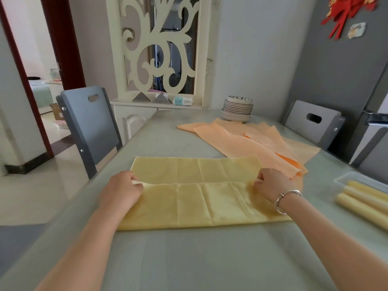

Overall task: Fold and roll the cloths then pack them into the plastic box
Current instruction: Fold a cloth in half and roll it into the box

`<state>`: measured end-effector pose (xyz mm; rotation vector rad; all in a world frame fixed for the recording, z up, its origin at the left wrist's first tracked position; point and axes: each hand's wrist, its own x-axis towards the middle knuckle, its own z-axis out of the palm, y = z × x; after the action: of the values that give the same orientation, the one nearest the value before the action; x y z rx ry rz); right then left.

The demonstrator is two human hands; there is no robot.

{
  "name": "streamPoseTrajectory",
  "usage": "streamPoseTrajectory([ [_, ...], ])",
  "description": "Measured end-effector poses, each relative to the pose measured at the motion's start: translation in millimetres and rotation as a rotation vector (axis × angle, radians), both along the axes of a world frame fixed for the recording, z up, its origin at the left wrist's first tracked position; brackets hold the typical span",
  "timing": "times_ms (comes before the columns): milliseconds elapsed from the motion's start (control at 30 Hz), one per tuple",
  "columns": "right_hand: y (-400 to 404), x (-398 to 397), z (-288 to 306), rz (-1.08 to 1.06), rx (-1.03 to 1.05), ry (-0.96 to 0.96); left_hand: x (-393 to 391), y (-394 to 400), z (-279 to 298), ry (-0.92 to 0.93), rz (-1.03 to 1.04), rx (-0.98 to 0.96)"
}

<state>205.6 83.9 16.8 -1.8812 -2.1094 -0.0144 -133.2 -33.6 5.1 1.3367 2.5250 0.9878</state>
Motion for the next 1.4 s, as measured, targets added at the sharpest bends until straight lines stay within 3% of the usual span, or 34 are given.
streamPoseTrajectory([
  [533, 0.8, 6.5, -10.6, -0.041, 0.056, 0.054, 10.3, 3.4, -4.1, 0.131, 0.039, 0.043],
  [667, -1.8, 5.9, -10.0, -0.026, 0.064, 0.026, 17.0, -2.5, -1.7, 0.338, 0.044, 0.025],
  [733, -3.2, 4.3, -9.5, -0.028, 0.067, -0.008, 25.9, -3.2, 0.7, 0.403, -0.028, 0.088],
  [833, -6.2, 1.6, -9.4, -0.019, 0.136, -0.143, 48.4, -0.6, 1.8, 0.364, -0.321, 0.187],
  [933, -11.8, -5.4, -5.3, 0.046, 0.239, -0.165, 67.8, 1.4, -4.9, 0.328, -0.531, 0.052],
  [1067, -20.4, -20.1, 1.0, 0.194, 0.189, -0.102, 74.4, 2.4, -12.8, 0.347, -0.551, -0.191],
  [1400, -33.1, -38.0, -8.9, 0.337, 0.078, -0.027, 76.2, -2.5, -11.1, 0.337, -0.515, -0.254],
])
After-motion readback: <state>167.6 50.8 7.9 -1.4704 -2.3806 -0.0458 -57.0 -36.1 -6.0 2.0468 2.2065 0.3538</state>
